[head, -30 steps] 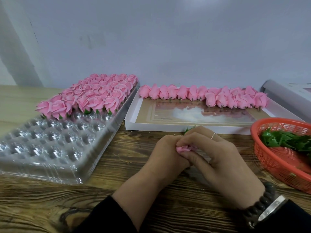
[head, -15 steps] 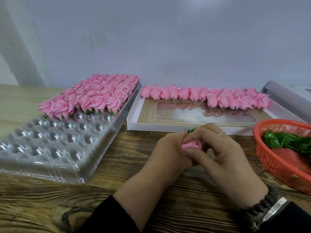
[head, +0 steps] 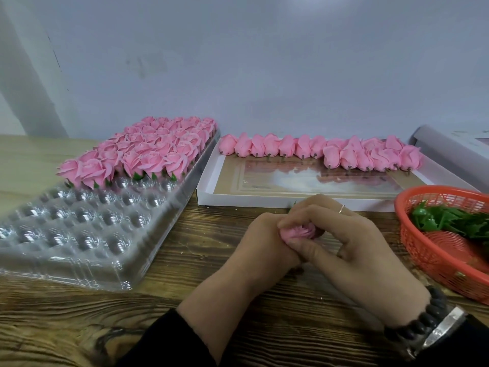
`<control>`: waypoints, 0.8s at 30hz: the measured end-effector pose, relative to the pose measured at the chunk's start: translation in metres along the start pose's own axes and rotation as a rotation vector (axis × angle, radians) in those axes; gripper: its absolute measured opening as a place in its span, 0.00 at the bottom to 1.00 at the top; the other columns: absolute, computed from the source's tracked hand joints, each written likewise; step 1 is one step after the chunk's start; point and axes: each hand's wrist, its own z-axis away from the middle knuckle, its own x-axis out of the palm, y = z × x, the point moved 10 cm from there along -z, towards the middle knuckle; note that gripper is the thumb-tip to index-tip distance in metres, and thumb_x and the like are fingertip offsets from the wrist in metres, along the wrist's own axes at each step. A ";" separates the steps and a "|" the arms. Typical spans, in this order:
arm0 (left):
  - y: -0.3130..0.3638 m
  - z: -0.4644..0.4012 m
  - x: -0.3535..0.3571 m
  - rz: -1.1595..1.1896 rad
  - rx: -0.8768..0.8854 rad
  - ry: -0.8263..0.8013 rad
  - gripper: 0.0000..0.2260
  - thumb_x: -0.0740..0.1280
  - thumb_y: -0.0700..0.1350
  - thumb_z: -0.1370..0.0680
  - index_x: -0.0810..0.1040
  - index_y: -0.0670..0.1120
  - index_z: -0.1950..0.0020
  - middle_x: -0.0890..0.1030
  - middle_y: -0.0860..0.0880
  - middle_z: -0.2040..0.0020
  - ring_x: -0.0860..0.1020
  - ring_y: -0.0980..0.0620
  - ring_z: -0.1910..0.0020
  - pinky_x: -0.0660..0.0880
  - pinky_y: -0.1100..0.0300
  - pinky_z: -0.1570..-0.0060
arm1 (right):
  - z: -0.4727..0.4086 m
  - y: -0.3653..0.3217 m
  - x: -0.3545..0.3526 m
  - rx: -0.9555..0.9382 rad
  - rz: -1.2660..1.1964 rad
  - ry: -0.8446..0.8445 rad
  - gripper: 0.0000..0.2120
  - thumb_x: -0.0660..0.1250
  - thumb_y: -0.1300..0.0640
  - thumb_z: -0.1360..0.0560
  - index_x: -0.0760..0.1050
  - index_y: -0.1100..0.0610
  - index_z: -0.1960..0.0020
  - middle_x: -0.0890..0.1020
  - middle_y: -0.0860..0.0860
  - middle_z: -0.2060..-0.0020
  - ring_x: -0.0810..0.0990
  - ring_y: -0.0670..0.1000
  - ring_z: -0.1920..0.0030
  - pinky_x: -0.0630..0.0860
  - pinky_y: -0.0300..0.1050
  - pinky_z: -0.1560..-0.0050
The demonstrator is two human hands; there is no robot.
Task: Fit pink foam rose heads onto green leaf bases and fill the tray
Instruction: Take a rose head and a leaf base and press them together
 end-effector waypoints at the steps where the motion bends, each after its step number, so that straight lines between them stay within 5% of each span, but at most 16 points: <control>1: 0.000 0.000 -0.001 0.025 -0.002 0.019 0.10 0.71 0.37 0.29 0.77 0.51 0.64 0.80 0.55 0.67 0.78 0.61 0.67 0.75 0.67 0.64 | 0.001 0.002 -0.004 0.019 -0.024 0.058 0.08 0.67 0.55 0.29 0.79 0.49 0.50 0.78 0.42 0.57 0.77 0.42 0.52 0.72 0.32 0.53; 4: 0.000 -0.001 -0.002 0.051 0.009 0.059 0.09 0.72 0.40 0.29 0.76 0.51 0.66 0.77 0.56 0.72 0.73 0.61 0.74 0.69 0.68 0.69 | 0.006 0.019 -0.024 0.182 -0.215 0.318 0.08 0.65 0.52 0.27 0.77 0.45 0.48 0.81 0.42 0.56 0.78 0.40 0.55 0.72 0.28 0.58; 9: -0.001 -0.002 -0.005 0.021 0.050 0.081 0.11 0.72 0.38 0.29 0.76 0.53 0.64 0.80 0.54 0.65 0.77 0.57 0.64 0.73 0.63 0.60 | -0.008 0.027 -0.016 0.307 -0.423 0.480 0.12 0.60 0.57 0.23 0.81 0.49 0.58 0.84 0.42 0.58 0.80 0.37 0.57 0.74 0.30 0.57; 13: -0.002 -0.001 -0.009 0.000 0.064 0.117 0.09 0.66 0.36 0.26 0.79 0.49 0.62 0.81 0.57 0.66 0.78 0.62 0.64 0.73 0.70 0.63 | -0.017 0.022 0.007 0.324 -0.396 0.416 0.12 0.62 0.54 0.23 0.81 0.51 0.61 0.82 0.48 0.69 0.76 0.37 0.70 0.69 0.26 0.68; 16: 0.001 -0.002 -0.008 -0.016 0.097 0.128 0.06 0.62 0.32 0.24 0.77 0.36 0.50 0.81 0.45 0.55 0.78 0.57 0.57 0.76 0.67 0.56 | -0.016 0.026 0.021 0.314 -0.293 0.301 0.10 0.63 0.49 0.28 0.81 0.50 0.62 0.80 0.38 0.72 0.78 0.36 0.65 0.69 0.26 0.62; 18: 0.003 0.001 -0.007 0.005 0.127 0.140 0.10 0.63 0.29 0.25 0.75 0.35 0.45 0.76 0.54 0.57 0.75 0.70 0.62 0.71 0.77 0.60 | -0.013 0.030 0.024 0.317 -0.293 0.263 0.07 0.64 0.48 0.32 0.80 0.47 0.63 0.82 0.39 0.66 0.80 0.37 0.61 0.71 0.27 0.59; 21: 0.003 0.004 -0.004 0.187 0.119 0.081 0.08 0.62 0.27 0.26 0.77 0.38 0.55 0.75 0.60 0.65 0.75 0.69 0.68 0.70 0.76 0.66 | -0.013 0.030 0.027 0.314 -0.264 0.200 0.10 0.69 0.42 0.38 0.79 0.45 0.60 0.83 0.39 0.61 0.80 0.38 0.59 0.73 0.28 0.58; 24: 0.003 0.003 -0.009 0.296 0.113 0.120 0.06 0.62 0.26 0.26 0.77 0.33 0.59 0.76 0.49 0.66 0.74 0.62 0.68 0.72 0.70 0.66 | -0.013 0.032 0.030 0.317 -0.215 0.110 0.17 0.65 0.36 0.41 0.77 0.43 0.57 0.82 0.39 0.60 0.80 0.37 0.58 0.72 0.27 0.59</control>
